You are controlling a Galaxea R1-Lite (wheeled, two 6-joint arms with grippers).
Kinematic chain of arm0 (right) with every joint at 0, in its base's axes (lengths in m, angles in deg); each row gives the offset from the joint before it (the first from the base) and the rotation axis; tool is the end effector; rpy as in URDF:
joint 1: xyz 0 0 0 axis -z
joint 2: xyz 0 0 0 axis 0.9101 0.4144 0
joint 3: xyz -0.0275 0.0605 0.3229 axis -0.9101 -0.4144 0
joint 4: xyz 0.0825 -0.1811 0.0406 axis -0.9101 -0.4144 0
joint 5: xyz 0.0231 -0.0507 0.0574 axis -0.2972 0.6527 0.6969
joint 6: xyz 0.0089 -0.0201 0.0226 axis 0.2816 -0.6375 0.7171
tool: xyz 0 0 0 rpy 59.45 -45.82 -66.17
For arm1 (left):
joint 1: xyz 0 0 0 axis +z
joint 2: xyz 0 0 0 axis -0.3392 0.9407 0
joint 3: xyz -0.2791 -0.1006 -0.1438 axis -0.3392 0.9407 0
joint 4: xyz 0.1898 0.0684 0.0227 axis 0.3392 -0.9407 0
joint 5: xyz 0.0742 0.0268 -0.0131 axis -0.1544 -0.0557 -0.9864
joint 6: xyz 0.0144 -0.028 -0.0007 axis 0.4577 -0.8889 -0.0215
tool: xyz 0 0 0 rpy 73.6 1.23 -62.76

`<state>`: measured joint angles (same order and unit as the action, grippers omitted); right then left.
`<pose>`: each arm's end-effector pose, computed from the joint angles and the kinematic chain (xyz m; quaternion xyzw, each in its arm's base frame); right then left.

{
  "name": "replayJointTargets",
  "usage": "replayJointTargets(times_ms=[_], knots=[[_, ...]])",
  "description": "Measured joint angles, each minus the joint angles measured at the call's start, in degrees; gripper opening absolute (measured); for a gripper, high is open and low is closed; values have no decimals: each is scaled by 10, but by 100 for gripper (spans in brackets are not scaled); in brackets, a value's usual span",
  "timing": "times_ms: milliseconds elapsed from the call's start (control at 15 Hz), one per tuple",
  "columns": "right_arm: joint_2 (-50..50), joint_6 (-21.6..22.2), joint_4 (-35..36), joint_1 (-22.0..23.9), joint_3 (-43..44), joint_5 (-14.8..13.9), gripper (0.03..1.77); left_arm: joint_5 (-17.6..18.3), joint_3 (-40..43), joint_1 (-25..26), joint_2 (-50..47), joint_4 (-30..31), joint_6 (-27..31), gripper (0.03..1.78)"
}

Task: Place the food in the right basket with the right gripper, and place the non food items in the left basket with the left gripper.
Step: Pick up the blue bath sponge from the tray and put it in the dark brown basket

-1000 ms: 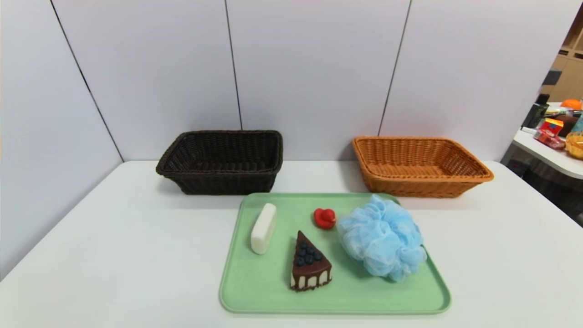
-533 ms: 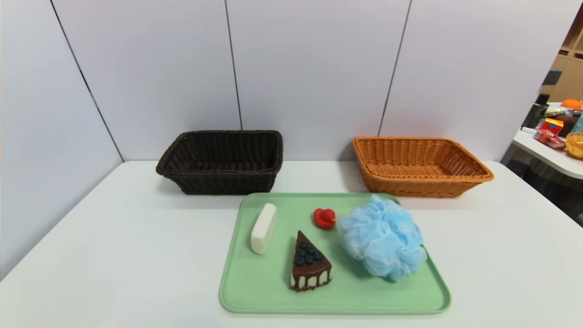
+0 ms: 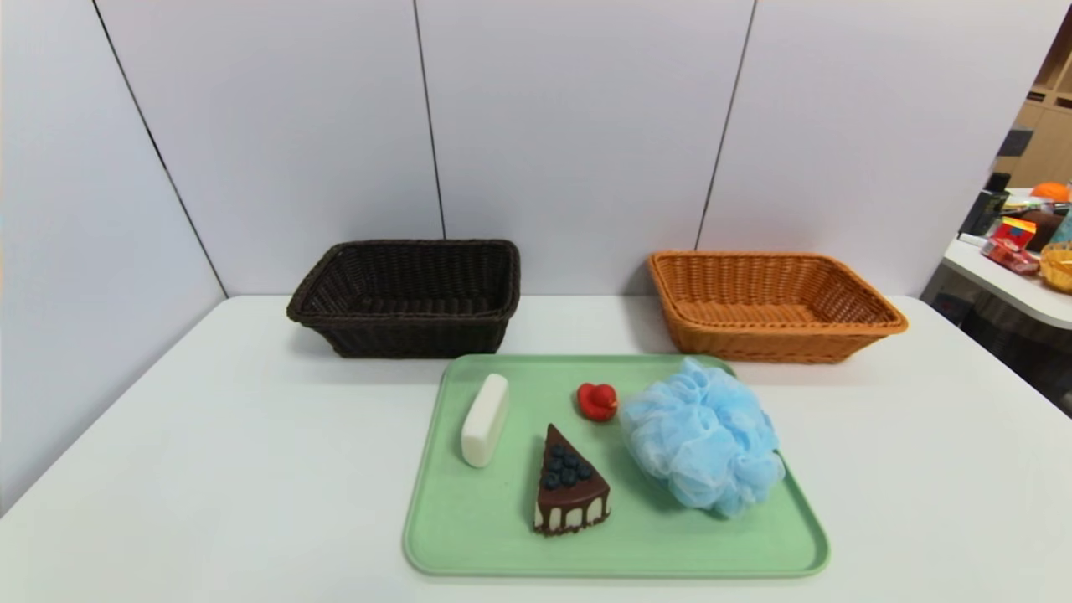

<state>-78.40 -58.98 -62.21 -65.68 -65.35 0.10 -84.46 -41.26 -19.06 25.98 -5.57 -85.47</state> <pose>-0.0336 -0.0002 0.0779 -0.0001 0.0291 -0.0017 0.9996 -0.0296 0.0007 0.0763 -0.0219 -0.0028 0.0239 0.9995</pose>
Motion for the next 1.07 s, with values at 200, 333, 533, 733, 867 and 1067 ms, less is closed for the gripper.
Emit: replayJointTargets(times_ms=[200, 333, 533, 733, 867, 1067], knots=[[0, -2, -1, 0, 0, 1, 170, 2, 0, 0, 0, 0, 4, 169], [0, -4, -2, 0, 1, 4, 170, 8, 0, 0, 0, 0, 27, 169], [4, -35, -2, 0, 18, 27, 170, 41, -22, 0, 4, -7, 67, 169], [75, -33, -10, 0, 117, 49, 170, 77, -155, -1, 70, -39, 50, 169], [161, -31, -13, 0, 226, 59, 170, 101, -270, -1, 154, -51, 37, 169], [314, -30, -16, -5, 380, 75, 170, 139, -433, -1, 320, -59, 28, 169]])
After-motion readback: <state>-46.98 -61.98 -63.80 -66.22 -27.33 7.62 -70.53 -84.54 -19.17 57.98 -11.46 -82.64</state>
